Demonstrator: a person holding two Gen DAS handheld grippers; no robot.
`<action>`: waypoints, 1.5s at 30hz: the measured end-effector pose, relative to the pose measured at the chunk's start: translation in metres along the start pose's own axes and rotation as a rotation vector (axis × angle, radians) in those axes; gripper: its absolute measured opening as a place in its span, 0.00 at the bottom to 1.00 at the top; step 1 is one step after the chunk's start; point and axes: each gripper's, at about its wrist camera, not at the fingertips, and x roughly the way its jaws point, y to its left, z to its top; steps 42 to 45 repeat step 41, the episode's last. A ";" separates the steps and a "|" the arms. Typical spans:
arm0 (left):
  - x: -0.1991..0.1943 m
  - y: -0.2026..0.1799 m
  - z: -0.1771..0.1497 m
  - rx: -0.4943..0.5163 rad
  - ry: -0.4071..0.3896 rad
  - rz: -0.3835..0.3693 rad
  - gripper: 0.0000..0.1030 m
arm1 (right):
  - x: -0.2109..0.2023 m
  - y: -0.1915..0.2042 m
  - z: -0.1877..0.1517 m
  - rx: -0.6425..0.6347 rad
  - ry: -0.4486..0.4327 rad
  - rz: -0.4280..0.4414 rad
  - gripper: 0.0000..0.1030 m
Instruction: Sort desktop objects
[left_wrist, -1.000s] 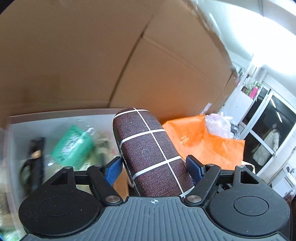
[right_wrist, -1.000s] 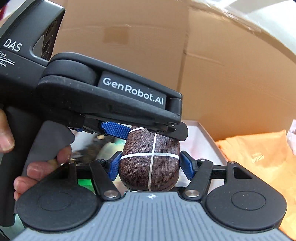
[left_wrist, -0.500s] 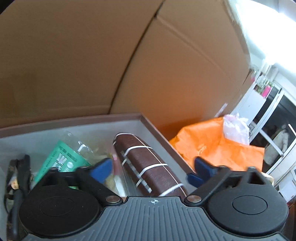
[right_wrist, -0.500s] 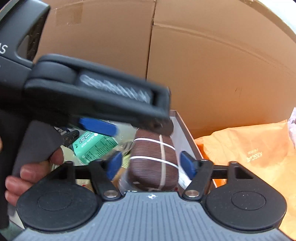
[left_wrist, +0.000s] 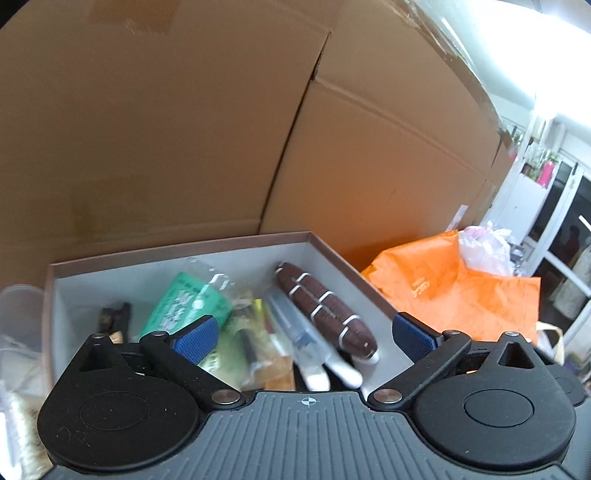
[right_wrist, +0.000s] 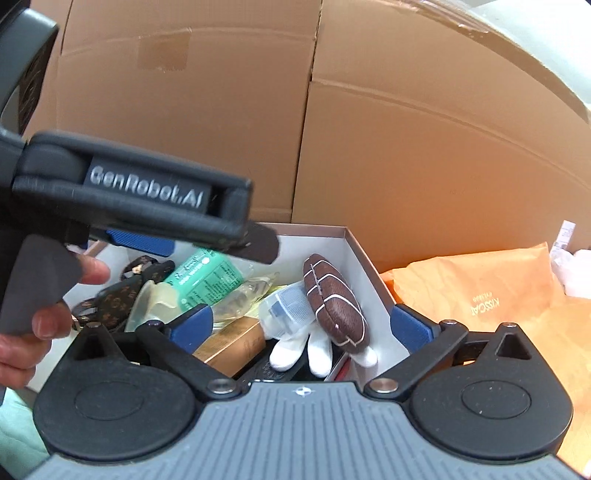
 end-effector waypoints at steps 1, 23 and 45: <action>-0.008 -0.001 -0.003 0.010 -0.007 0.014 1.00 | -0.004 0.004 -0.001 0.003 -0.003 -0.002 1.00; -0.173 -0.003 -0.138 0.096 -0.079 0.259 1.00 | -0.122 0.076 -0.073 0.018 0.053 -0.027 1.00; -0.186 -0.015 -0.159 0.123 -0.077 0.289 1.00 | -0.134 0.076 -0.093 0.065 0.076 -0.045 1.00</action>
